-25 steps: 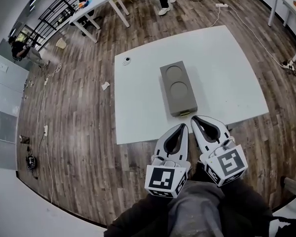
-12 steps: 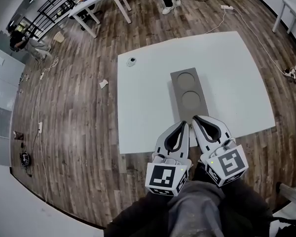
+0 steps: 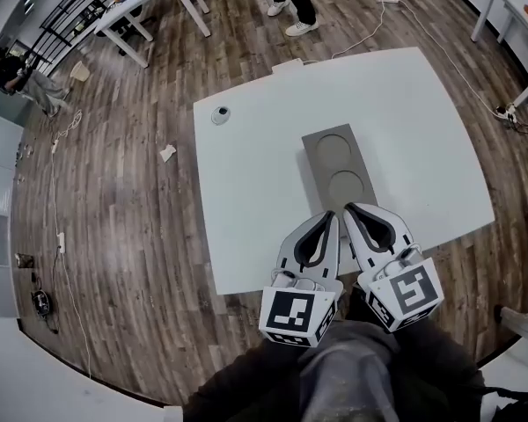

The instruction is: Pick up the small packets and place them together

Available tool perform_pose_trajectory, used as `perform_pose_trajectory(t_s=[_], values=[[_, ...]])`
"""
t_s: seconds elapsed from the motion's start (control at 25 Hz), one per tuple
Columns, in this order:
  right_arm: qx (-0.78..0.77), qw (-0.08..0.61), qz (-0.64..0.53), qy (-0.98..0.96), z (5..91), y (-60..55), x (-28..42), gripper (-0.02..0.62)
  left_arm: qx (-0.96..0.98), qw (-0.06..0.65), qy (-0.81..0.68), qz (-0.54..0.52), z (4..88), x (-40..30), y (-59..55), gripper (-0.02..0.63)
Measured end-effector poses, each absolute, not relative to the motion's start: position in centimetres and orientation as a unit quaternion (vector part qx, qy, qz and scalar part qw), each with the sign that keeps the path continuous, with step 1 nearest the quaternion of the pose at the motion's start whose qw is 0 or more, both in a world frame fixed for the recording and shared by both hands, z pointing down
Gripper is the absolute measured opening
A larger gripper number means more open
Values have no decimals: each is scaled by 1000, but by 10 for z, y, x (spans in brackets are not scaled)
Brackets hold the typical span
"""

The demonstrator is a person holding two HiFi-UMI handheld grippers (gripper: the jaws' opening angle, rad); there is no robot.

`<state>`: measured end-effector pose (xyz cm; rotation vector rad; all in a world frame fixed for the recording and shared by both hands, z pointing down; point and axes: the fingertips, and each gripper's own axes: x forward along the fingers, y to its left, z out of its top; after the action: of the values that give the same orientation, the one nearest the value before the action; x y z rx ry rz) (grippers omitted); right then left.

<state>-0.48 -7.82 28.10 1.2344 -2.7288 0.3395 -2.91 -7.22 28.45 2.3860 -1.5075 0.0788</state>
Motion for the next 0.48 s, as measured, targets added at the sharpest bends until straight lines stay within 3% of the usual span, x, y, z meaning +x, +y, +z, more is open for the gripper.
perform_pose_trajectory(t_s=[0.48], values=[[464,47,104,-878,272,-103,-20,11,873,143,-465,42,276,-41,-100,-5]])
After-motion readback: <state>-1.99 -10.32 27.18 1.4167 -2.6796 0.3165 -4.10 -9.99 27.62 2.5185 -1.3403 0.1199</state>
